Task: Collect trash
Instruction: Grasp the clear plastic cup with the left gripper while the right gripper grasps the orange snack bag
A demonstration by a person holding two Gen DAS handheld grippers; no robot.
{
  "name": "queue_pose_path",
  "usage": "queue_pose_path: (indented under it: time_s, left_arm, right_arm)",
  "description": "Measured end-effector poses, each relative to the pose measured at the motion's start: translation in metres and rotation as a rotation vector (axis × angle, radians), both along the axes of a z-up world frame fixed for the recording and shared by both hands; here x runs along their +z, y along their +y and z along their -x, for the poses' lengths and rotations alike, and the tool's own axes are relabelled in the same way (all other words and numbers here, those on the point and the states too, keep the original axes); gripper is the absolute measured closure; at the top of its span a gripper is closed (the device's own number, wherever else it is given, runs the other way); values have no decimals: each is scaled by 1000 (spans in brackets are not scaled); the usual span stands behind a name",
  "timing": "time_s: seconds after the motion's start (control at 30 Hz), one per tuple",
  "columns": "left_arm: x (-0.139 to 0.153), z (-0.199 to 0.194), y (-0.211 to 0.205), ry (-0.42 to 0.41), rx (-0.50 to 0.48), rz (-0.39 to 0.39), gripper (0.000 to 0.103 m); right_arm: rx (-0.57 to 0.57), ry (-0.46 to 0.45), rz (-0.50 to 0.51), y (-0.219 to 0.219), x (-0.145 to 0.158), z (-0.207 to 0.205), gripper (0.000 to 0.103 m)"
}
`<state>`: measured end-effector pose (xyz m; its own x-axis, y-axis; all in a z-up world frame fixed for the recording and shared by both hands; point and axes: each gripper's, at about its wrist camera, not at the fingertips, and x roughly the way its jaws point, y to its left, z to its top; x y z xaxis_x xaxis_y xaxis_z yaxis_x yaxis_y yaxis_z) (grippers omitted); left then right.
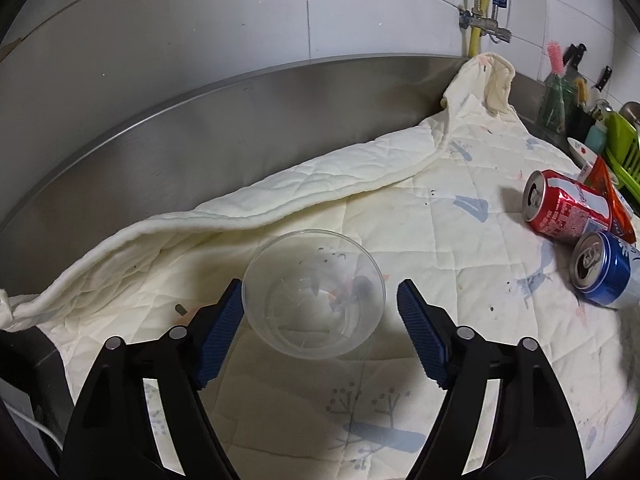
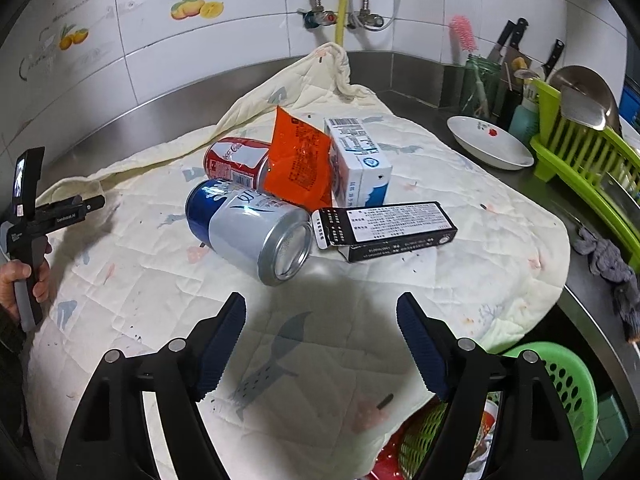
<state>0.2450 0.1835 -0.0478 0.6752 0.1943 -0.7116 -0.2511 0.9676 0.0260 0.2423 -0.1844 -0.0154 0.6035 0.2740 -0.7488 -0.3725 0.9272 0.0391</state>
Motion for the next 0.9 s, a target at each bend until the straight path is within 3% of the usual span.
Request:
queue_pose_path:
  time_s: [0.23, 0.9]
  left_arm:
    - [-1, -3, 2, 1, 0, -2, 40]
    - [17, 20, -17, -47, -61, 28, 43]
  right_arm:
    - [52, -5, 37, 17, 0, -5, 28]
    - [239, 80, 76, 57, -4, -53, 27]
